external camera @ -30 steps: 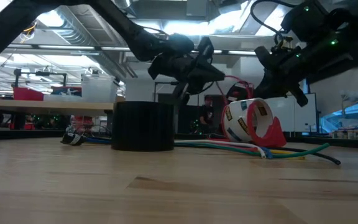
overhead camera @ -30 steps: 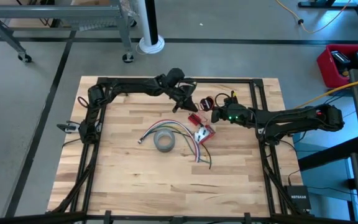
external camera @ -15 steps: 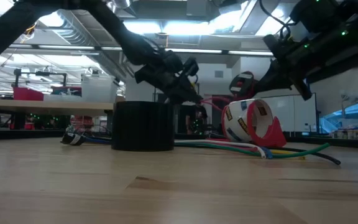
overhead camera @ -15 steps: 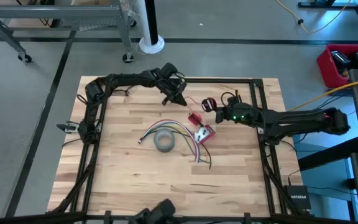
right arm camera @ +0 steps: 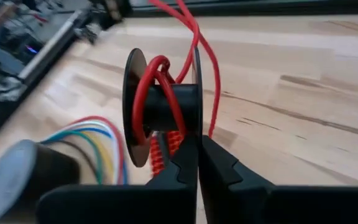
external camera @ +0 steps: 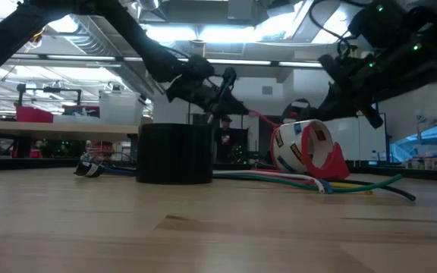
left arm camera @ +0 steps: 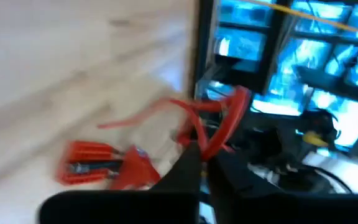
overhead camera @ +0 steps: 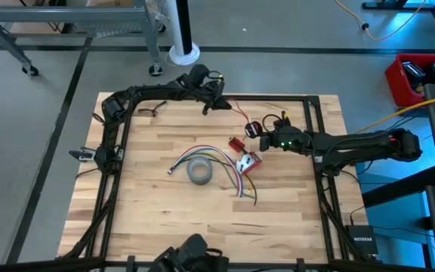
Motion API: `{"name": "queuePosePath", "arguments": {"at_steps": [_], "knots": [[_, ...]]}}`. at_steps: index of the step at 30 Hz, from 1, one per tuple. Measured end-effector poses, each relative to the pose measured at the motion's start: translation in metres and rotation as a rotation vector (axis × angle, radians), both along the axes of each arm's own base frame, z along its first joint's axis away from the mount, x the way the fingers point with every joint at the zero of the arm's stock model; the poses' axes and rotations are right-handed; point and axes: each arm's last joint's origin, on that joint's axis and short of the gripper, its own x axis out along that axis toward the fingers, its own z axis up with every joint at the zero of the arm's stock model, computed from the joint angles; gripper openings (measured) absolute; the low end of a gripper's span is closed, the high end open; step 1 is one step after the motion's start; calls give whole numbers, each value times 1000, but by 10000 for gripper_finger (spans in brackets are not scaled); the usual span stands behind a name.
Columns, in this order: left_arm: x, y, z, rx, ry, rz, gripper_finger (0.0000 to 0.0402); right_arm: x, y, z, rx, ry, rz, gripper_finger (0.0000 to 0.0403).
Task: Coil cords
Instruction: Coil the red wire on the black spool
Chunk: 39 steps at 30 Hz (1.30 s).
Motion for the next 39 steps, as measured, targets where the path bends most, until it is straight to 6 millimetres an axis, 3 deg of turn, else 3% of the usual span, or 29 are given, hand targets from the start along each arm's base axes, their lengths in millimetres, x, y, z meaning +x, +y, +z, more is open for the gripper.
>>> {"name": "queuePosePath", "arguments": {"at_steps": [9,17,31,39], "knots": [[17,-28,6,-124,-71,-213,1,3,-2,-8,-6,44,-34,3],[14,-32,8,-203,-117,-377,1,3,-2,-8,-8,45,-37,3],[22,-41,8,-207,-81,-318,1,4,-2,-8,-5,43,-21,3],[38,-54,26,-190,-188,-313,1,5,-1,-8,13,34,13,3]]}}
